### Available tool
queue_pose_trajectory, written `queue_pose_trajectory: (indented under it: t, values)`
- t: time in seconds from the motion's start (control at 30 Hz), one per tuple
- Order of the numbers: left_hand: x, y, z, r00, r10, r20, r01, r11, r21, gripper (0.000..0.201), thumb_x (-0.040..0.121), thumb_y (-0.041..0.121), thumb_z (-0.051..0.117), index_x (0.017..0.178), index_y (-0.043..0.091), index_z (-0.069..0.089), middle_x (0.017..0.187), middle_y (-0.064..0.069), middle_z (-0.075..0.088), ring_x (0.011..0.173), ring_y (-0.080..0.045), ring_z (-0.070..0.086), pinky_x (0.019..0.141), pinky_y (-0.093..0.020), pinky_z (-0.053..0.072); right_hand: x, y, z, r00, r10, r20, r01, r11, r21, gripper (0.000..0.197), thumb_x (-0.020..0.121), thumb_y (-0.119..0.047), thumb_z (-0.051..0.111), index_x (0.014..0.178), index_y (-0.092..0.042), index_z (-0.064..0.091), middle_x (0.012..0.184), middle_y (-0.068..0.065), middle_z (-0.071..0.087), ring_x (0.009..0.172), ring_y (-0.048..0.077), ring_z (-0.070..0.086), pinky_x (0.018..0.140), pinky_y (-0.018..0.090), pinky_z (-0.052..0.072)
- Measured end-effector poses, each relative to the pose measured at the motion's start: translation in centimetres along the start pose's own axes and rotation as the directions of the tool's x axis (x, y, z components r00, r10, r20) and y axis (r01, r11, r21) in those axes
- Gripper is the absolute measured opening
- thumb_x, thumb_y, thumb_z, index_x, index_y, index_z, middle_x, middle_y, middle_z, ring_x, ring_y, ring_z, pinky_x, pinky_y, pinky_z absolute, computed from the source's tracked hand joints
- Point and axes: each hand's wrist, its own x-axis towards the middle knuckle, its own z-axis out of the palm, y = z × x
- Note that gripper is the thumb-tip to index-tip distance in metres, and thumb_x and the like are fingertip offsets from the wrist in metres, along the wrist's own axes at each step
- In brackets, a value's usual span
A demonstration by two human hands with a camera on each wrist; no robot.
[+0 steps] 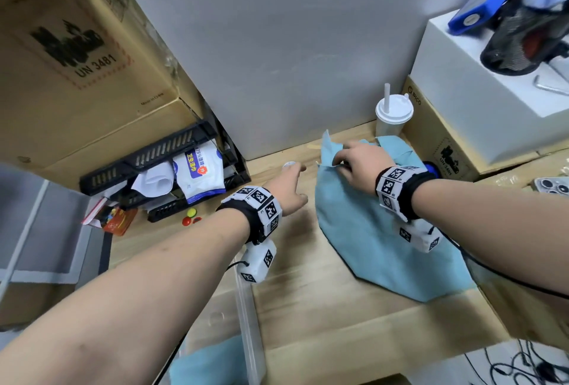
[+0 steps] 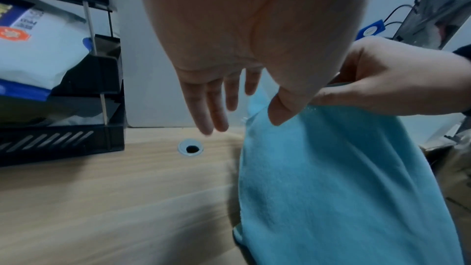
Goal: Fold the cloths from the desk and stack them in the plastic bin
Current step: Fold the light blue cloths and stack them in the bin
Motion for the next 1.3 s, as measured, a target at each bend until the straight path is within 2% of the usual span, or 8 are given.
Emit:
queue_pose_trajectory:
  t: [0.2,0.3,0.37,0.47,0.6,0.73,1.13,1.3]
  values:
    - [-0.5,2.2,-3.7,0.931,0.306,-0.200,-0.290,0.951,0.107,0.054,0.082,0.029,0.061,0.135,0.019,0.053,0.144,-0.004,0.048,0.135,-0.025,0.037,0.116,-0.035,0.026,-0.5,-3.7,-4.3,0.971,-0.238,-0.031,0.240,0.961,0.140,0.012,0.087,-0.023,0.064,0.095,-0.017,0.071,0.088,0.001,0.058,0.087,0.025,0.058,0.072,0.027,0.036]
    - [-1.9,3.3,-6.2,0.951,0.243,-0.193,-0.221,0.967,0.127,0.028,0.082,0.041,0.056,0.093,0.017,0.064,0.096,-0.002,0.067,0.099,-0.027,0.061,0.086,-0.037,0.049,-0.3,-4.9,-6.8,0.966,-0.241,-0.098,0.253,0.958,0.137,0.013,0.087,-0.027,0.064,0.093,-0.016,0.068,0.084,-0.004,0.055,0.086,0.026,0.059,0.073,0.032,0.043]
    - [-3.0,3.1,-7.7,0.944,0.224,-0.241,-0.188,0.968,0.165,0.031,0.084,0.042,0.062,0.069,0.016,0.055,0.074,-0.005,0.060,0.080,-0.032,0.059,0.069,-0.036,0.046,-0.4,-5.4,-8.2,0.970,-0.215,-0.112,0.229,0.965,0.126,0.015,0.089,-0.033,0.062,0.093,-0.019,0.066,0.089,-0.001,0.064,0.087,0.025,0.061,0.075,0.033,0.046]
    - [-4.6,1.9,-10.1,0.903,0.316,-0.289,-0.217,0.920,0.327,0.048,0.079,0.059,0.050,0.065,0.014,0.061,0.088,-0.003,0.064,0.095,-0.027,0.056,0.085,-0.036,0.045,-0.7,-6.0,-9.9,0.983,-0.143,-0.111,0.148,0.988,0.037,0.028,0.091,-0.050,0.057,0.080,-0.025,0.060,0.070,-0.006,0.058,0.078,0.025,0.058,0.066,0.029,0.039]
    - [-6.8,0.5,-13.2,0.848,0.377,-0.371,-0.224,0.891,0.394,0.028,0.083,0.039,0.059,0.079,0.012,0.064,0.109,-0.006,0.067,0.122,-0.031,0.050,0.104,-0.036,0.037,-0.5,-7.7,-11.8,0.993,-0.088,-0.073,0.087,0.996,-0.026,0.048,0.086,-0.063,0.056,0.064,-0.021,0.051,0.056,-0.006,0.046,0.065,0.024,0.048,0.059,0.030,0.033]
    - [-8.9,-0.3,-15.1,0.803,0.233,-0.549,-0.153,0.970,0.188,0.017,0.093,0.025,0.055,0.080,0.017,0.047,0.073,-0.003,0.056,0.079,-0.033,0.056,0.066,-0.036,0.041,0.3,-8.4,-12.2,0.994,-0.085,0.065,0.080,0.993,0.082,0.052,0.076,-0.058,0.073,0.068,-0.008,0.064,0.052,0.002,0.048,0.054,0.022,0.044,0.052,0.030,0.034]
    - [-12.4,-5.7,-18.3,0.748,-0.020,-0.664,0.212,0.954,0.211,0.015,0.093,0.033,0.053,0.092,0.019,0.059,0.095,-0.009,0.068,0.091,-0.034,0.061,0.075,-0.038,0.051,1.4,-7.4,-11.0,0.990,0.088,0.108,-0.093,0.995,0.037,0.031,0.082,-0.044,0.068,0.073,-0.015,0.063,0.065,0.001,0.061,0.071,0.027,0.059,0.063,0.030,0.045]
    - [-13.4,-5.5,-18.5,0.760,-0.198,-0.619,0.340,0.933,0.118,0.030,0.090,0.034,0.052,0.066,0.017,0.057,0.071,-0.007,0.061,0.073,-0.029,0.059,0.060,-0.030,0.044,1.5,-9.5,-12.4,0.969,0.230,0.089,-0.241,0.959,0.150,0.032,0.085,-0.032,0.058,0.064,-0.008,0.061,0.056,0.006,0.058,0.061,0.028,0.060,0.053,0.026,0.043]
